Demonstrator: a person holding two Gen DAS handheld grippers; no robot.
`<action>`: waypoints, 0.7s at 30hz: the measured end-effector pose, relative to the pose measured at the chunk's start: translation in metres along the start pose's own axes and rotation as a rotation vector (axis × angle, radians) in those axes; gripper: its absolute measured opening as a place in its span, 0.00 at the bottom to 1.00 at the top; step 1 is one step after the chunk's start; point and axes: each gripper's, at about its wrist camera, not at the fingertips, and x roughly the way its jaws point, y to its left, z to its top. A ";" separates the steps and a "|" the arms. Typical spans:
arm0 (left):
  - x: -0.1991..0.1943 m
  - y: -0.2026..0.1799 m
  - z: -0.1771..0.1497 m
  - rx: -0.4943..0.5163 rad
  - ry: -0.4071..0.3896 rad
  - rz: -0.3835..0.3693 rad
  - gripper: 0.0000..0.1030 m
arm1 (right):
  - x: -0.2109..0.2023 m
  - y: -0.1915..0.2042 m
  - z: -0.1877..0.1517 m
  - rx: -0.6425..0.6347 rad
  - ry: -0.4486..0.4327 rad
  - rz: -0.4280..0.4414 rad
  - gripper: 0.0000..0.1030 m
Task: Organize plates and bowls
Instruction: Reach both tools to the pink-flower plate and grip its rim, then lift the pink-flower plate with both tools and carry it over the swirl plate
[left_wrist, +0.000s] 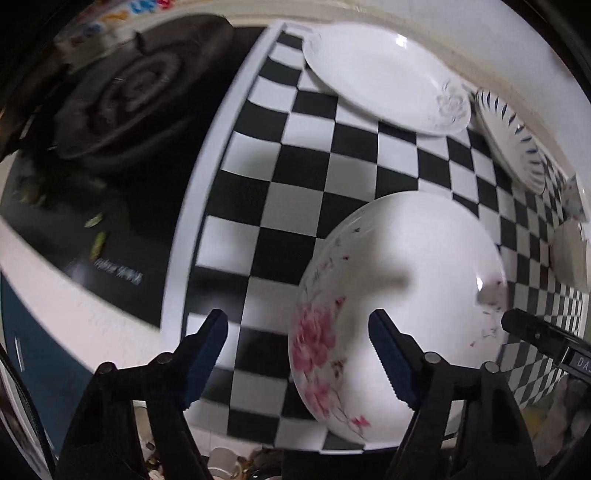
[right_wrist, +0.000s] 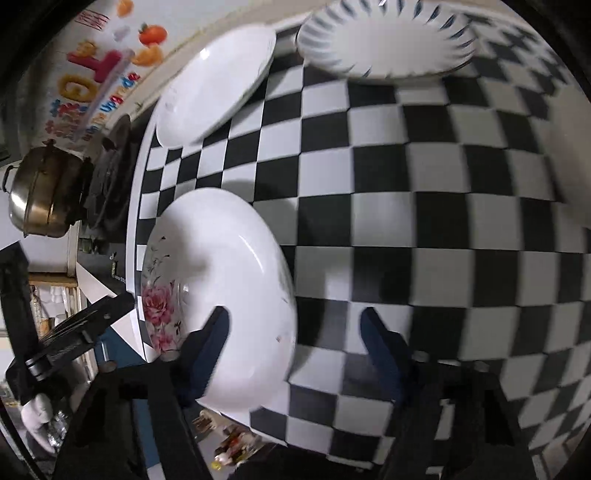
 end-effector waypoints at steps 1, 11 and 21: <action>0.006 0.001 0.003 0.012 0.018 -0.017 0.70 | 0.009 0.002 0.004 0.010 0.013 0.004 0.64; 0.026 -0.016 0.004 0.122 0.091 -0.107 0.36 | 0.042 0.008 0.008 0.060 0.080 0.009 0.20; -0.002 -0.033 -0.013 0.098 0.070 -0.093 0.35 | 0.040 0.000 0.007 0.048 0.080 0.007 0.16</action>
